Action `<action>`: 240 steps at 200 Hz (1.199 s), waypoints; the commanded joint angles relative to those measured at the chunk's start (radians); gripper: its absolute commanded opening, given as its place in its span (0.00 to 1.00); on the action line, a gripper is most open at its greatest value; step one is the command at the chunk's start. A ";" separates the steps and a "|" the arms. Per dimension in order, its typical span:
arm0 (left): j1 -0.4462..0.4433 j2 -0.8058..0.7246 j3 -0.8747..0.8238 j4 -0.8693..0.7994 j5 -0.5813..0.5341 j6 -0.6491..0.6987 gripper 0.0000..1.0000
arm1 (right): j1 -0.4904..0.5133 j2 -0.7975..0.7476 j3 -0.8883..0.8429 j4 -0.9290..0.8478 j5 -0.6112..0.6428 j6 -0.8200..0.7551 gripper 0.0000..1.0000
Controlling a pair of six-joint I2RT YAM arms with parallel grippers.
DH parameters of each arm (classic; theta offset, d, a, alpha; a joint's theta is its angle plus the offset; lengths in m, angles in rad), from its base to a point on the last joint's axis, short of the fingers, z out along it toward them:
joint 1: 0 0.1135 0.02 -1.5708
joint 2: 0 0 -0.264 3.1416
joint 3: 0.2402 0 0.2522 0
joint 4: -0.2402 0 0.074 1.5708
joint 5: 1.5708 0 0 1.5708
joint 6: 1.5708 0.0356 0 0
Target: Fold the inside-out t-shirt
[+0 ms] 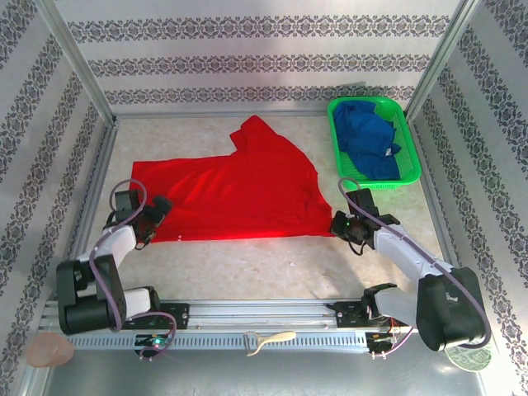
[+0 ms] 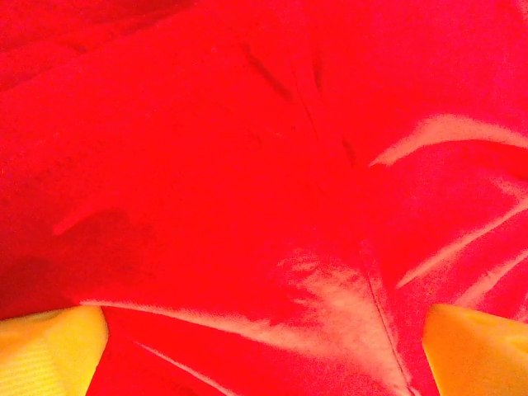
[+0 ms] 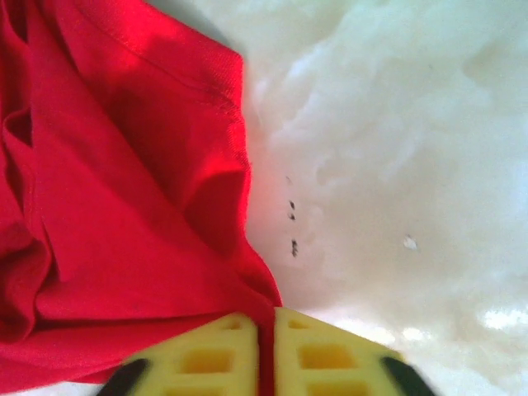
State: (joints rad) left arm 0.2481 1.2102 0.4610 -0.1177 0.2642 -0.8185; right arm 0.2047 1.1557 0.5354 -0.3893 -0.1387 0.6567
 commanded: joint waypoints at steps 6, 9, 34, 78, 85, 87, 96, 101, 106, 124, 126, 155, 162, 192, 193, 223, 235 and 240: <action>0.003 -0.074 -0.027 -0.143 -0.090 -0.022 1.00 | 0.017 -0.004 0.034 -0.041 0.009 -0.023 0.45; 0.003 -0.080 -0.020 -0.151 -0.089 -0.019 1.00 | 0.027 -0.005 0.041 -0.045 0.013 -0.024 0.45; 0.003 -0.124 0.048 -0.204 -0.066 0.024 1.00 | 0.143 0.006 0.136 -0.064 0.043 -0.041 0.45; 0.003 -0.126 0.136 -0.236 0.004 0.079 1.00 | 0.346 0.184 0.307 -0.038 0.058 -0.077 0.45; 0.002 -0.121 0.149 -0.243 0.010 0.089 1.00 | 0.365 0.224 0.332 -0.029 0.050 -0.077 0.44; 0.002 -0.120 0.153 -0.243 0.013 0.092 1.00 | 0.370 0.235 0.339 -0.028 0.047 -0.077 0.44; 0.002 -0.113 0.168 -0.244 0.026 0.104 1.00 | 0.390 0.285 0.371 -0.022 0.039 -0.080 0.44; 0.002 -0.111 0.176 -0.247 0.030 0.108 1.00 | 0.399 0.314 0.386 -0.022 0.036 -0.081 0.43; 0.002 -0.107 0.184 -0.251 0.037 0.110 0.99 | 0.407 0.339 0.401 -0.023 0.036 -0.080 0.43; 0.002 -0.104 0.208 -0.260 0.057 0.116 1.00 | 0.433 0.417 0.427 -0.022 0.041 -0.074 0.41; 0.002 -0.103 0.211 -0.262 0.056 0.116 1.00 | 0.436 0.423 0.426 -0.023 0.045 -0.073 0.41; 0.002 -0.122 0.232 -0.270 0.063 0.112 1.00 | 0.466 0.466 0.411 -0.031 0.091 -0.054 0.41; 0.002 -0.128 0.234 -0.269 0.065 0.109 1.00 | 0.472 0.464 0.403 -0.028 0.101 -0.048 0.41; 0.002 -0.129 0.231 -0.260 0.072 0.101 1.00 | 0.484 0.472 0.381 -0.010 0.108 -0.035 0.40; 0.002 -0.129 0.230 -0.260 0.072 0.102 1.00 | 0.484 0.472 0.380 -0.010 0.108 -0.034 0.40; 0.002 -0.130 0.221 -0.252 0.070 0.097 1.00 | 0.480 0.501 0.395 -0.005 0.100 -0.034 0.28; 0.002 -0.133 0.218 -0.251 0.067 0.096 1.00 | 0.481 0.512 0.403 -0.004 0.094 -0.036 0.18; 0.002 -0.134 0.217 -0.249 0.067 0.095 1.00 | 0.478 0.516 0.406 -0.003 0.090 -0.037 0.11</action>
State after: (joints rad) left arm 0.2489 1.0946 0.6724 -0.3531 0.3256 -0.7303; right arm 0.6788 1.6444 0.9295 -0.3985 -0.0601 0.6205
